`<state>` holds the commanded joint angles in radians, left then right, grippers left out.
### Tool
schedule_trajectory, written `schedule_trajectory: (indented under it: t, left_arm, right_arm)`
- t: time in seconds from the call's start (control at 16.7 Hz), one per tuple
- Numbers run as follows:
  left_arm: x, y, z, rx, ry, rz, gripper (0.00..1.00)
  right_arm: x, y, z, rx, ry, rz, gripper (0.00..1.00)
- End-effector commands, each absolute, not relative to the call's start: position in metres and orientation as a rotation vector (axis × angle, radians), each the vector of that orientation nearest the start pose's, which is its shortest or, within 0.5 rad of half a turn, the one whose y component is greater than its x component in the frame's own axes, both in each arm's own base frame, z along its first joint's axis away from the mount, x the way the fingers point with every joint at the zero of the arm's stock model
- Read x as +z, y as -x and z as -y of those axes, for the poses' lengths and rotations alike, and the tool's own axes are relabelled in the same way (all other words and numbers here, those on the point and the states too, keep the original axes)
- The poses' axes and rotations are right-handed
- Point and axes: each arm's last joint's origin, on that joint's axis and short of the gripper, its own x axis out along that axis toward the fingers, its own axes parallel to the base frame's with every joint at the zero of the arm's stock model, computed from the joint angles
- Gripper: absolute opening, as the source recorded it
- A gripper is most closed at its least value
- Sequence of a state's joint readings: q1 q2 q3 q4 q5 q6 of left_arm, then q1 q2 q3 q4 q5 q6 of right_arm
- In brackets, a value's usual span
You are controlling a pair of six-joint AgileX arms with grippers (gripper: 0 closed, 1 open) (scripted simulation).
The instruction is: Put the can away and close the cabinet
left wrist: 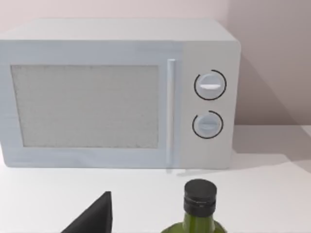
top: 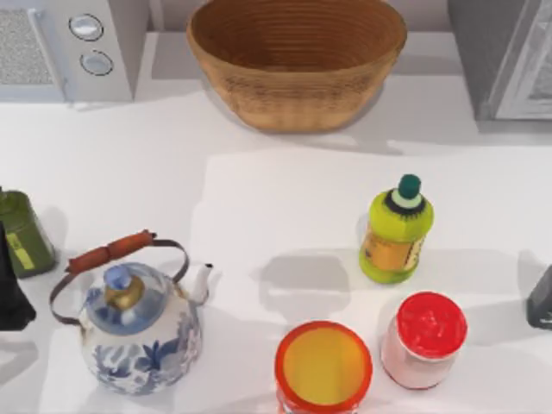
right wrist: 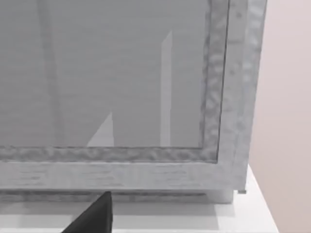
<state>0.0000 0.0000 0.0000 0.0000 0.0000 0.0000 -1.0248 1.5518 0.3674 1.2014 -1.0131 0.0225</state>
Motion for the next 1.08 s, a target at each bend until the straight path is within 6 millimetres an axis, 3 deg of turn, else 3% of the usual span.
schedule_trajectory:
  t: [0.24, 0.48, 0.78, 0.96, 1.08]
  left_arm:
    - [0.160, -0.106, 0.001, 0.000, 0.000, 0.000, 1.00]
    - [0.160, -0.106, 0.001, 0.000, 0.000, 0.000, 1.00]
    - [0.160, -0.106, 0.001, 0.000, 0.000, 0.000, 1.00]
    - [0.160, -0.106, 0.001, 0.000, 0.000, 0.000, 1.00]
    - [0.160, -0.106, 0.001, 0.000, 0.000, 0.000, 1.00]
  right_arm:
    - [0.165, -0.157, 0.206, 0.002, 0.001, -0.006, 1.00]
    - [0.198, -0.169, 0.238, -0.014, 0.008, -0.004, 1.00]
    - [0.286, -0.183, 0.275, -0.029, -0.003, -0.013, 1.00]
    - [0.354, -0.184, 0.277, -0.029, -0.017, -0.021, 1.00]
    - [0.397, -0.181, 0.268, -0.024, -0.027, -0.026, 1.00]
